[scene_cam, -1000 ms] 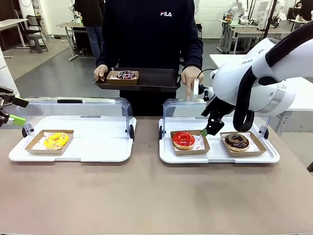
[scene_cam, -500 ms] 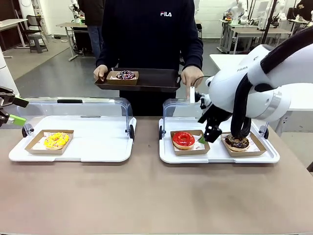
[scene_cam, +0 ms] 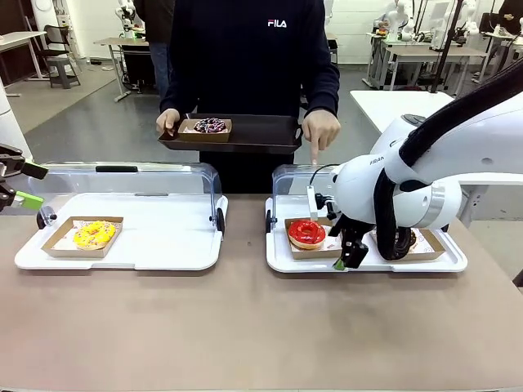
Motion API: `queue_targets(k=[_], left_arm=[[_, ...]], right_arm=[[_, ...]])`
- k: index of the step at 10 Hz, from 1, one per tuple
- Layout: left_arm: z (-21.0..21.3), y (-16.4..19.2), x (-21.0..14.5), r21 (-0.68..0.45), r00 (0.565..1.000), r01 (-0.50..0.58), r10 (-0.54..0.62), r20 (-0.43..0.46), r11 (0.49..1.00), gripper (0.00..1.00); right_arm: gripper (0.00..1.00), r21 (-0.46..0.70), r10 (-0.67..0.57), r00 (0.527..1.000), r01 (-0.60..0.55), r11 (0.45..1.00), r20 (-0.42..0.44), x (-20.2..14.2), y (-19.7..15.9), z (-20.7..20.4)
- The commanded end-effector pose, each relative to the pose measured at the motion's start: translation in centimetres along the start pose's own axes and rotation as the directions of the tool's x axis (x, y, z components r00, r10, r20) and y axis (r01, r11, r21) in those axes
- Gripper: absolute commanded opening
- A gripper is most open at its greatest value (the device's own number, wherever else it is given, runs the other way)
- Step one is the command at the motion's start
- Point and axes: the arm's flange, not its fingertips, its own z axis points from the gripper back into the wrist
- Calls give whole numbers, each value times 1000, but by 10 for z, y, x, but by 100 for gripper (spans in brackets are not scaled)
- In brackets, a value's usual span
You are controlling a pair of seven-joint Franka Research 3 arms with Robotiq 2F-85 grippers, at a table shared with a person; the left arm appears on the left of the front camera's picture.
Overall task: Provide the desired donut to the person.
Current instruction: Pick up and lift the Paper togo box containing the Donut pointed at by the person.
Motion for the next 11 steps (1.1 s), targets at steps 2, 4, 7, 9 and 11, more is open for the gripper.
queue_targets(k=[2,4,7,9,11], left_arm=[[1,1,-2,-3,1000,-1,1,17,1000,100],[1,1,-2,-3,1000,-1,1,17,1000,100],[1,1,-2,-3,1000,-1,1,17,1000,100],[1,1,-2,-3,1000,-1,1,17,1000,100],[1,1,-2,-3,1000,-1,1,17,1000,100]], right_arm=[[100,30,34,999,-33,999,-23,1,-8,4],[100,28,53,998,-52,998,-26,1,-13,-2],[49,8,39,998,-38,999,-54,-1,-22,-9],[0,25,36,997,-34,999,-73,-1,-24,-14],[0,29,43,996,-41,999,-81,-3,-25,-14]])
